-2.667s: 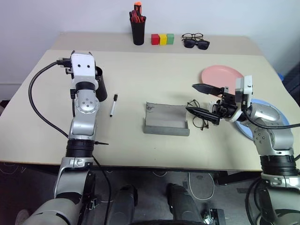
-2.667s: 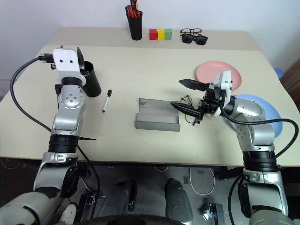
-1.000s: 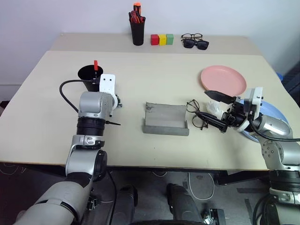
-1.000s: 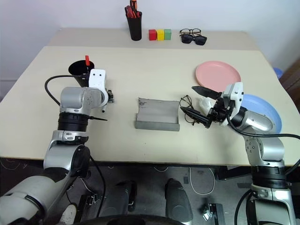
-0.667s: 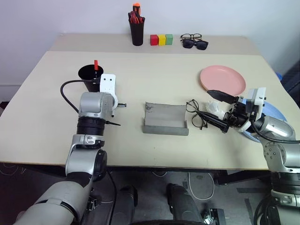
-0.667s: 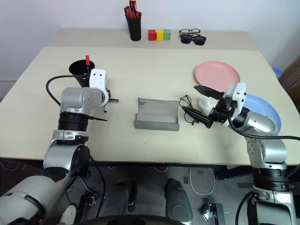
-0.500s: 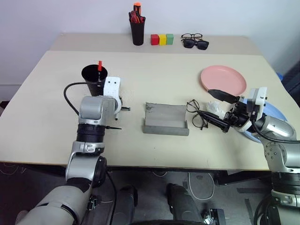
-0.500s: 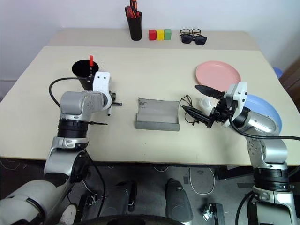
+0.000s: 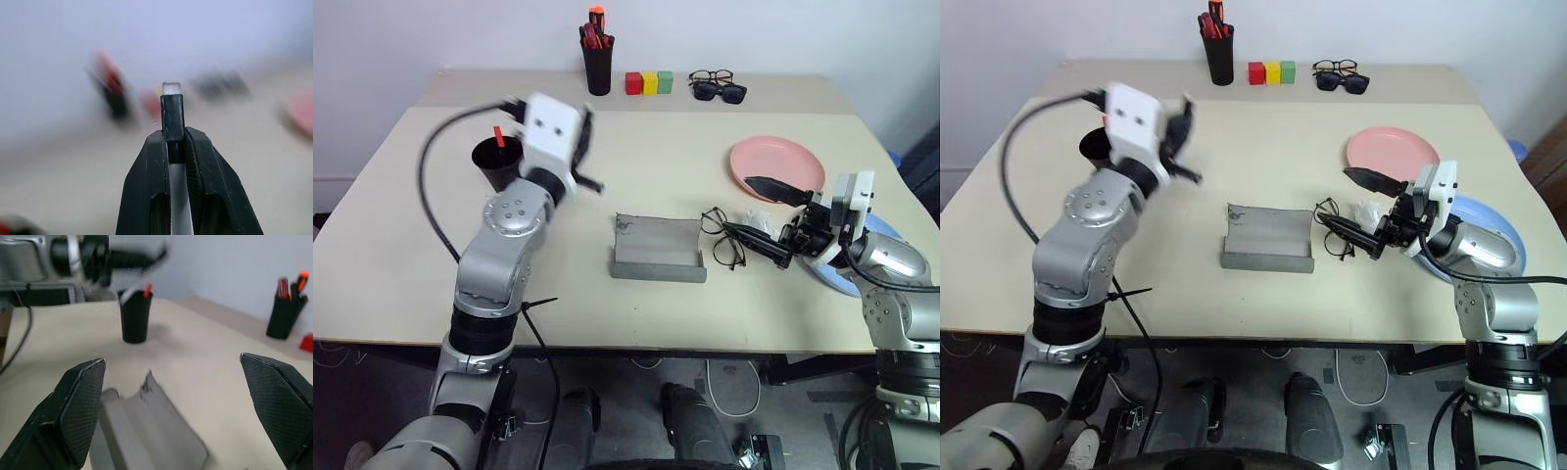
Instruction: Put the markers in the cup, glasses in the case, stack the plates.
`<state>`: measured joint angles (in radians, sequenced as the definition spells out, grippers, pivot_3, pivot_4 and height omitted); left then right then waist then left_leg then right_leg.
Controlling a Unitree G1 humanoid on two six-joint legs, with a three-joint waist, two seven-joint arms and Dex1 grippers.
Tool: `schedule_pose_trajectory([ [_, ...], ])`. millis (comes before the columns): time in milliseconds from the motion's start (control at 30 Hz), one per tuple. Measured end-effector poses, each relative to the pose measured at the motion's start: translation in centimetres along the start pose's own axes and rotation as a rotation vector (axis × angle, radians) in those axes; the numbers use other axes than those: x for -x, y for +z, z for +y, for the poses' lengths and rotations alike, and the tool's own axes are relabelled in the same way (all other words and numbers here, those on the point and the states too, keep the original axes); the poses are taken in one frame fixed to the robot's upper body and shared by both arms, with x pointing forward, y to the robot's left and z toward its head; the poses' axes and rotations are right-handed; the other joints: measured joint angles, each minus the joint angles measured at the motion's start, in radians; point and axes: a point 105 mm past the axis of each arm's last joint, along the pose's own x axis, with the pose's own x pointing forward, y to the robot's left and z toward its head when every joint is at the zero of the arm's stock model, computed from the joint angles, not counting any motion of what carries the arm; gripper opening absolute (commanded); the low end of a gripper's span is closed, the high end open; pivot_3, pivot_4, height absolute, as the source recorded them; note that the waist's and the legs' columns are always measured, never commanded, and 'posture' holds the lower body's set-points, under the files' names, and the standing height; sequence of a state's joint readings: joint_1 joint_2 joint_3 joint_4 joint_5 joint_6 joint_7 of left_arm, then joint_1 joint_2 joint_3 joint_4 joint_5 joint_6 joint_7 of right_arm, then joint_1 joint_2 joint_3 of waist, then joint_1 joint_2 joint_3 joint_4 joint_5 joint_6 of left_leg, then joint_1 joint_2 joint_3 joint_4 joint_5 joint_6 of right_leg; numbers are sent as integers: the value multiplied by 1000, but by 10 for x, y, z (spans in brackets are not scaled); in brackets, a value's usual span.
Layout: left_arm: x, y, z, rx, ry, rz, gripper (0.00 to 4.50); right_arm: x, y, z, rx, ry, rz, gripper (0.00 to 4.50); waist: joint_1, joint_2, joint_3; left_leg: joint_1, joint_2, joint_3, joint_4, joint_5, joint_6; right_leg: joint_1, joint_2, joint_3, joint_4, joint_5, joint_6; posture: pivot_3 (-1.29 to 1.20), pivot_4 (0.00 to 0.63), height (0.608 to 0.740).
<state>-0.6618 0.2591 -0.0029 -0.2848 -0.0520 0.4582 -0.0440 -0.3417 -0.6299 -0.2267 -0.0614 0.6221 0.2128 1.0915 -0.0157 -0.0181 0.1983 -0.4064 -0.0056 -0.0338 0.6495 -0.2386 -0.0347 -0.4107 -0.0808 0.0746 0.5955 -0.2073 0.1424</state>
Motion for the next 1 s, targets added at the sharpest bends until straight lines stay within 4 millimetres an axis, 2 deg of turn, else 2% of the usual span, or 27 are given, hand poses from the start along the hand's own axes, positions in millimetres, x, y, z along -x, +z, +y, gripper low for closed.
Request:
schedule_pose_trajectory([
  [67,-1,-1,19,-76,99,-80,49,-7,1,4,-21,33,-41,4500,1,0,0,0,0,0,0,0,0,0,0,0,0,1,2,0,150,740],
  [167,-1,-15,38,-167,204,-120,49,-21,3,13,-40,107,-87,4500,1,0,0,0,0,0,0,0,0,0,0,0,0,2,3,0,150,740],
  [333,2,-32,60,-221,340,-133,49,-35,12,16,-25,178,-127,4500,5,0,0,-1,0,-1,0,0,0,0,0,-1,0,2,3,0,150,740],
  [433,2,-35,70,-238,399,-135,49,-41,10,18,-35,202,-137,4500,4,0,0,-1,0,-1,0,0,0,0,0,-1,1,2,4,0,150,740],
  [733,-5,-55,80,-247,476,-97,49,-43,5,17,-41,199,-143,4500,3,0,0,-1,0,-1,0,0,0,0,0,-1,1,2,4,0,150,740],
  [967,-13,-69,81,-234,487,-72,49,-42,5,16,-33,193,-145,4500,0,0,0,-1,0,-1,0,0,0,-1,0,-1,1,2,4,0,150,740],
  [1000,-13,-72,80,-231,485,-64,456,-42,4,16,-34,189,-143,4500,1,0,0,-1,0,-1,0,0,0,-1,0,-1,2,2,4,0,150,740],
])
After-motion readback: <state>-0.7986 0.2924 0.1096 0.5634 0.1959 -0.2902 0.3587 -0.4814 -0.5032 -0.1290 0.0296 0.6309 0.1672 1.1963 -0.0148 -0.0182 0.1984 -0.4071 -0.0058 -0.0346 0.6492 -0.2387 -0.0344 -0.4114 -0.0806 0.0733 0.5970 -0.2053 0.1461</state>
